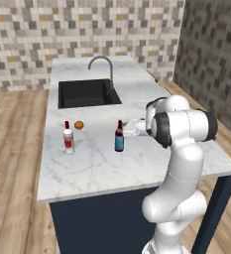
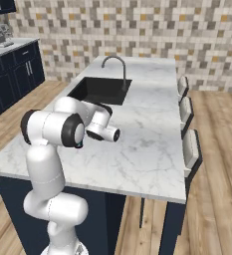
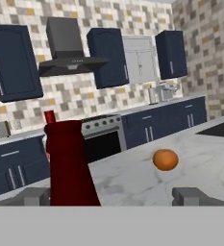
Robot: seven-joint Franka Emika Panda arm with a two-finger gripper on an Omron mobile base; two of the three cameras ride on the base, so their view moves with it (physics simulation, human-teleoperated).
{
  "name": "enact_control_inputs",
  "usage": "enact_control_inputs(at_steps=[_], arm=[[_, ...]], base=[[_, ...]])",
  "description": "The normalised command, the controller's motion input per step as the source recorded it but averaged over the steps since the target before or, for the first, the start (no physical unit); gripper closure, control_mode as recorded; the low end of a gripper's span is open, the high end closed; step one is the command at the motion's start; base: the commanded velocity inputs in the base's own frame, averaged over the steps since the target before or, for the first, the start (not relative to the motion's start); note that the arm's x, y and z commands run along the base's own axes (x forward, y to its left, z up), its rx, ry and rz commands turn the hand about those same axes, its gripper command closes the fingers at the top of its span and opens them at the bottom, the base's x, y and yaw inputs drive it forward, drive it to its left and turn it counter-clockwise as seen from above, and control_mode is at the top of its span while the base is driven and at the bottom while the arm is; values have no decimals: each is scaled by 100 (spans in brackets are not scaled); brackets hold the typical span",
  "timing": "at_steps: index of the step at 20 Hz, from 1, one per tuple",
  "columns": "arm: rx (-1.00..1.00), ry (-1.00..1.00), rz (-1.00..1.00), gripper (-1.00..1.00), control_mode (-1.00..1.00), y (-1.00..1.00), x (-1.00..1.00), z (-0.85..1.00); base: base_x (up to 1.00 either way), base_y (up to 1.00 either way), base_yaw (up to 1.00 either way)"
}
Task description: Place the liquor and beer on the top shelf of the fridge to keep them out of children's reach, and place the tangerine on lower shelves for easy access.
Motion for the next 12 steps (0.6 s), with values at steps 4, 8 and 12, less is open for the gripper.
enact_control_inputs(at_steps=[4, 8, 12], arm=[[0, 0, 0, -100, -100, 0, -14, 0], [0, 0, 0, -100, -100, 8, -10, 0], [-1, 0, 0, -100, -100, 18, -7, 0]], base=[[0, 0, 0], [0, 0, 0], [0, 0, 0]])
